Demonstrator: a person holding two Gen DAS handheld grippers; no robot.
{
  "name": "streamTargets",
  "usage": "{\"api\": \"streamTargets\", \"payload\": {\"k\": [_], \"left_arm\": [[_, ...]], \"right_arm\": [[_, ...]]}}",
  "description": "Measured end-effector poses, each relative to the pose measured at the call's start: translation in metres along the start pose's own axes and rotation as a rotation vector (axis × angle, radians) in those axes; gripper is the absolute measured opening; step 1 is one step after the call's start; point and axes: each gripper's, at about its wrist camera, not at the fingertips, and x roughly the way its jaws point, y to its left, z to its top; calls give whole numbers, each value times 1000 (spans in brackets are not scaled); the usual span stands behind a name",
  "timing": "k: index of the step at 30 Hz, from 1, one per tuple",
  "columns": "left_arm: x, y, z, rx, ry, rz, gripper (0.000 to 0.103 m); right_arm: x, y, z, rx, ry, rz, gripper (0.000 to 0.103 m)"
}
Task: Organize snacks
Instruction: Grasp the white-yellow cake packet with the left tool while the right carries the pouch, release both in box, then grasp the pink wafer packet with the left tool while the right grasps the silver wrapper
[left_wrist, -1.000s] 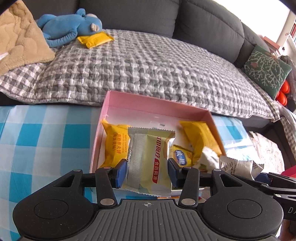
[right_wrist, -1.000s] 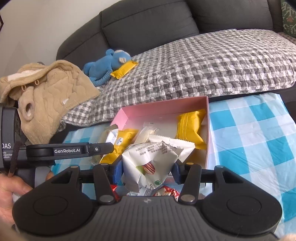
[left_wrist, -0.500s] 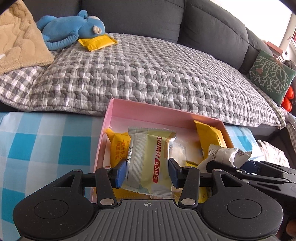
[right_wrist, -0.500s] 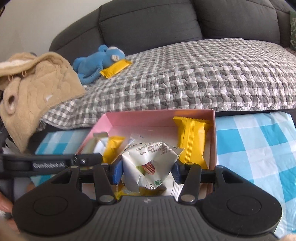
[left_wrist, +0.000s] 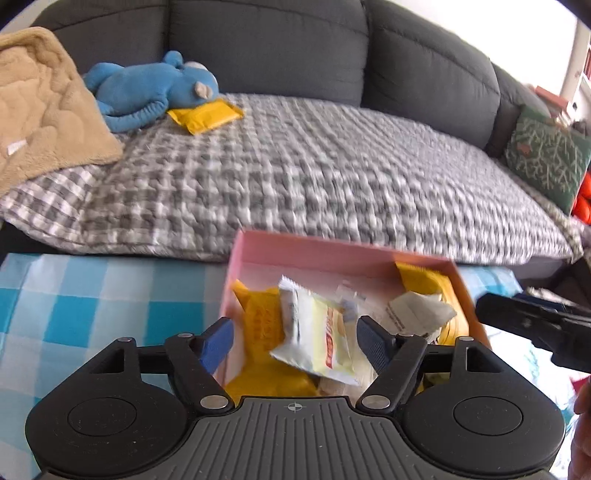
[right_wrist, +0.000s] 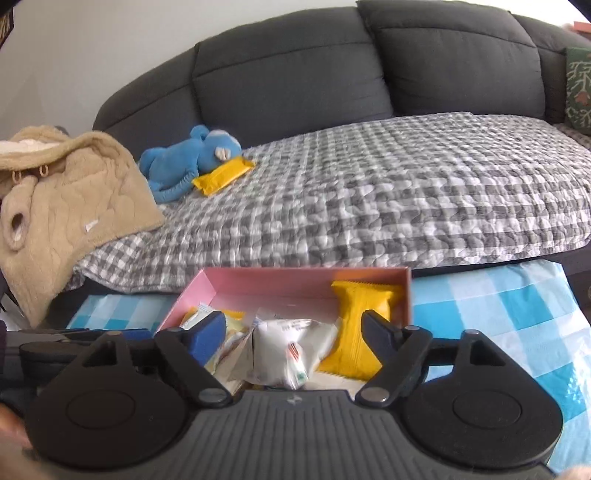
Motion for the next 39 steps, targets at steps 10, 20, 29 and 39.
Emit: {"api": "streamTargets", "payload": {"k": [10, 20, 29, 39], "left_arm": [[-49, 32, 15, -210, 31, 30, 90], [-102, -12, -27, -195, 141, 75, 90], [-149, -2, -50, -291, 84, 116, 91], [-103, 15, -81, -191, 137, 211, 92]], "right_arm": [[-37, -20, 8, 57, 28, -58, 89], [-88, 35, -5, 78, 109, -102, 88], [-128, 54, -21, 11, 75, -89, 98], [-92, 0, -43, 118, 143, -171, 90]]}}
